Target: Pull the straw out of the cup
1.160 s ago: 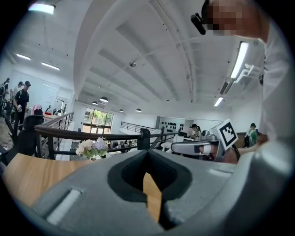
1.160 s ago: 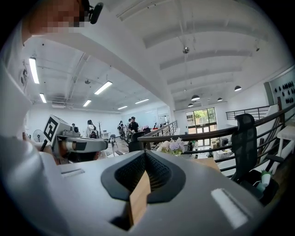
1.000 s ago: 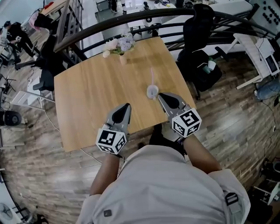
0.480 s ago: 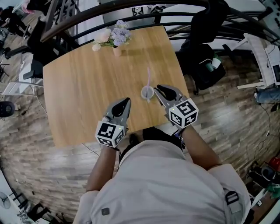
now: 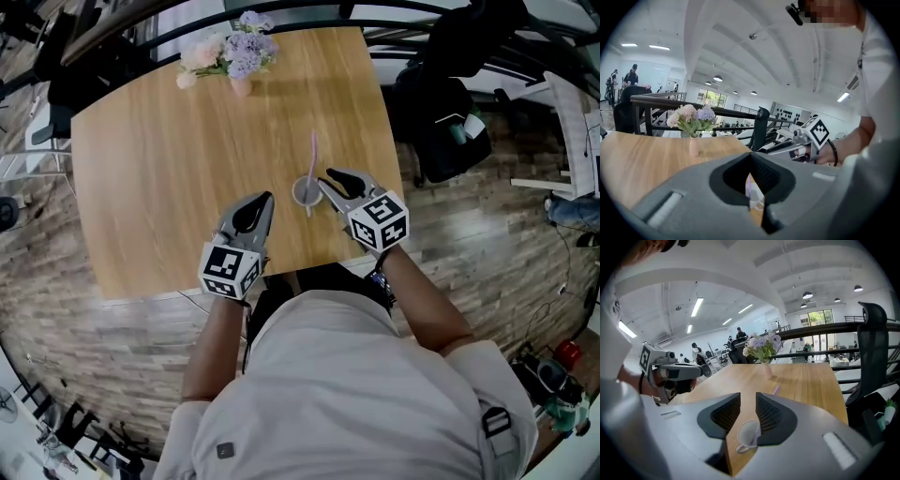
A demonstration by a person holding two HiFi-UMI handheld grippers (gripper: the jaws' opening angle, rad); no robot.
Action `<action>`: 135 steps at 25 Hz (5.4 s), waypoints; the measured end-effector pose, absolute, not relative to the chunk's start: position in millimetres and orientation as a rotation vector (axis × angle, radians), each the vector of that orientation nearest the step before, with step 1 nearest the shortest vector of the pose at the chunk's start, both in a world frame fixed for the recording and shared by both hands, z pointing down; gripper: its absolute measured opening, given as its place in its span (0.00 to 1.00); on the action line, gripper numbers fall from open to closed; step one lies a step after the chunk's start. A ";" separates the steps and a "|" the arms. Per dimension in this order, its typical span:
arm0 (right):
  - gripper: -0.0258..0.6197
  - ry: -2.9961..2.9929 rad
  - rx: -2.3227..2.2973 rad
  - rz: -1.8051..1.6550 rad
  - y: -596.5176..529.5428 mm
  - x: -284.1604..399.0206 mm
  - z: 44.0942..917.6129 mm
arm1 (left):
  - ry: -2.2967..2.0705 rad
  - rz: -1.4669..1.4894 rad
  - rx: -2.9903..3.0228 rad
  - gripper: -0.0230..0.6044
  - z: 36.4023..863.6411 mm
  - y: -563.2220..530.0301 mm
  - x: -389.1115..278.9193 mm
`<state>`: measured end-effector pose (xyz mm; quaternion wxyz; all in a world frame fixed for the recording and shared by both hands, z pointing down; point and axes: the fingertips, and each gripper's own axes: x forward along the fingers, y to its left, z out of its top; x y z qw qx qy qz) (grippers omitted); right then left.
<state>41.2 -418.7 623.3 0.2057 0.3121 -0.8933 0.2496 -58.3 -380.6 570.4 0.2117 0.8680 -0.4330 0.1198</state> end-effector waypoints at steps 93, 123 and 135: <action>0.10 -2.872 1.072 0.303 -95.5 32.8 399.7 | -1.159 0.047 2.699 0.04 403.8 -87.8 -46.5; 0.10 -2.984 0.839 0.335 84.5 207.0 421.9 | -1.341 0.104 2.630 0.04 420.0 93.1 133.6; 0.10 -2.970 0.828 0.347 99.6 198.7 413.7 | -1.322 0.098 2.620 0.04 412.3 107.3 127.2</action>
